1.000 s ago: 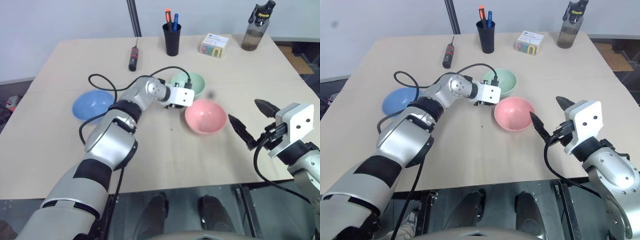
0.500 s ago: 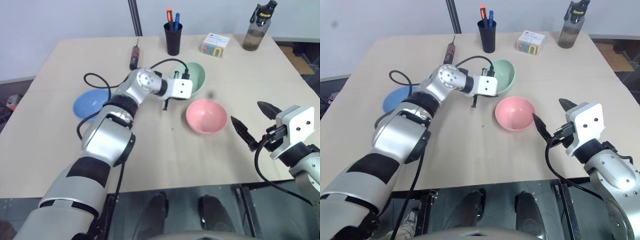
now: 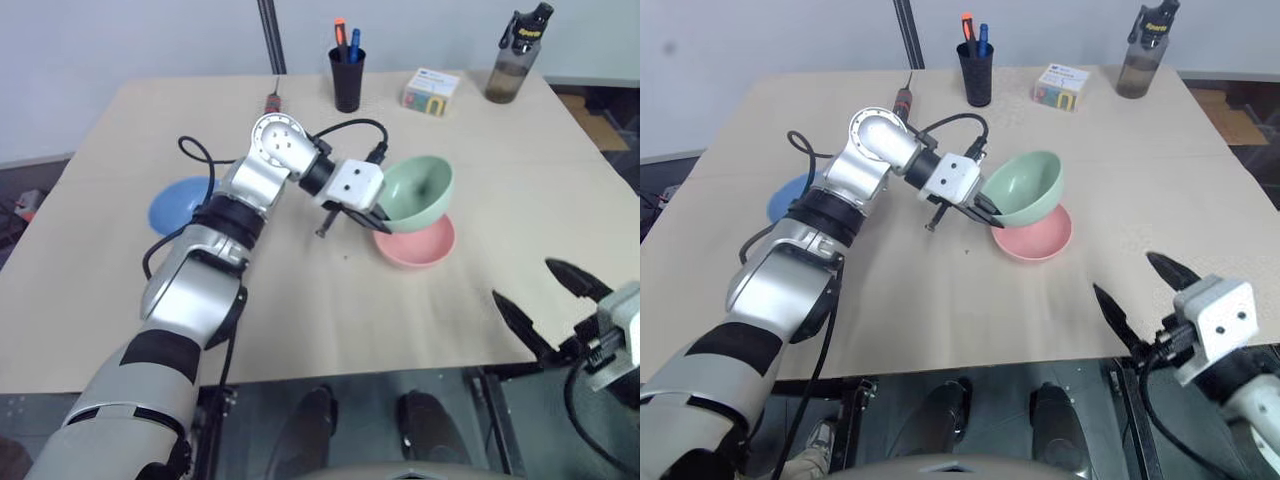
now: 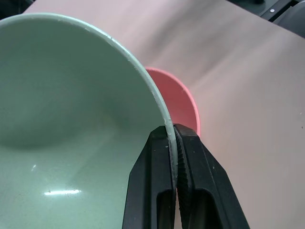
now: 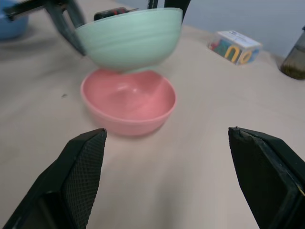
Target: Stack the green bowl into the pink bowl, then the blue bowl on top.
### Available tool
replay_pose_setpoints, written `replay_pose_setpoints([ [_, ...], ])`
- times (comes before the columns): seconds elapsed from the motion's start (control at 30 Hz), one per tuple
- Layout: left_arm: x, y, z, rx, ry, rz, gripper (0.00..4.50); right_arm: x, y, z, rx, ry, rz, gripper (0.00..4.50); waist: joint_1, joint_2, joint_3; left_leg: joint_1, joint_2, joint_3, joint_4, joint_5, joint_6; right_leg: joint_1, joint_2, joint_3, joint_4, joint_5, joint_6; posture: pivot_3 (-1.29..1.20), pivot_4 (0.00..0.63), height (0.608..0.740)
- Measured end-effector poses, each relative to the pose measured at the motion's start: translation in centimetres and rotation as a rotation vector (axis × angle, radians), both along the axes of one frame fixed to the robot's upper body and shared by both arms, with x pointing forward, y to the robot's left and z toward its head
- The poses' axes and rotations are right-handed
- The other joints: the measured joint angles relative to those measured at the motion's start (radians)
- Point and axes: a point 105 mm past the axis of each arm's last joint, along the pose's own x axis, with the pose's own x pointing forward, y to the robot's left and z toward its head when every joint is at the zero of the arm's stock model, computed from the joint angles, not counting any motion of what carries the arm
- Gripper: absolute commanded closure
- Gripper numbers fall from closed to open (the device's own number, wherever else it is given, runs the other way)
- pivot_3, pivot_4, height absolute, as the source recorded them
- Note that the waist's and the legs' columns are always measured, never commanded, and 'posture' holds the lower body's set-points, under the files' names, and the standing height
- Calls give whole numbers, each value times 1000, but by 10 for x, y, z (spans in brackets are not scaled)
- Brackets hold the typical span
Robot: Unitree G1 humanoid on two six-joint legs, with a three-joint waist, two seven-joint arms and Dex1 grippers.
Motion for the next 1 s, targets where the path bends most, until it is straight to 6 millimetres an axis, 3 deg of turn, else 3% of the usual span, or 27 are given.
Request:
replay_pose_setpoints([
  [0.17, -5, -6, -5, 4, 12, -40, 3140, -9, 5, 6, 1, -33, 48, 240, 1, -1, 1, 10, 2, 2, 0, 0, 1, 9, 0, 2, 0, -2, -5, 0, 150, 740],
  [0.2, -6, -8, -3, -14, 13, -47, 2682, -9, 7, 7, -5, -37, 63, 240, 4, -1, 1, 10, 2, 2, 0, 0, 1, 9, 0, 1, 0, -2, -5, 0, 150, 740],
  [0.37, -5, -7, 15, -91, 8, -24, 2682, -5, 13, 12, 2, -57, 102, 240, 4, -1, 1, 9, 2, 3, -1, -2, 2, 9, 0, 1, -4, 0, -1, 0, 150, 740],
  [0.47, 3, 14, 27, -130, -16, 87, 2682, -2, 17, 18, 5, -79, 134, 240, -2, -1, 1, 10, 2, 4, -3, -2, 3, 9, 0, 3, -5, 0, -1, 0, 150, 740],
  [0.6, 34, 86, 30, -137, -143, 567, 2682, 10, 38, 29, 1, -116, 288, 240, -20, 0, 1, 11, 4, 5, -4, -2, 3, 8, 2, 4, -4, 0, -1, 0, 150, 740],
  [0.63, 37, 121, 27, -82, -186, 750, 2682, 16, 48, 33, 7, -130, 353, 240, -18, -1, 1, 11, 5, 4, -5, -2, 3, 8, 3, 3, -4, 0, -1, 0, 150, 740],
  [0.77, 25, 167, 23, 27, -252, 999, 2682, 34, 68, 42, 29, -154, 486, 240, 4, -2, 2, 9, 4, 4, -4, -2, 3, 8, 3, 3, -6, 1, -1, 0, 150, 740],
  [1.0, -9, 191, 4, 161, -214, 1221, 2682, 56, 95, 39, 40, -115, 687, 240, 17, -5, 4, 8, 4, 3, -6, -2, 3, 7, 3, 3, -7, 0, -1, 0, 150, 740],
])
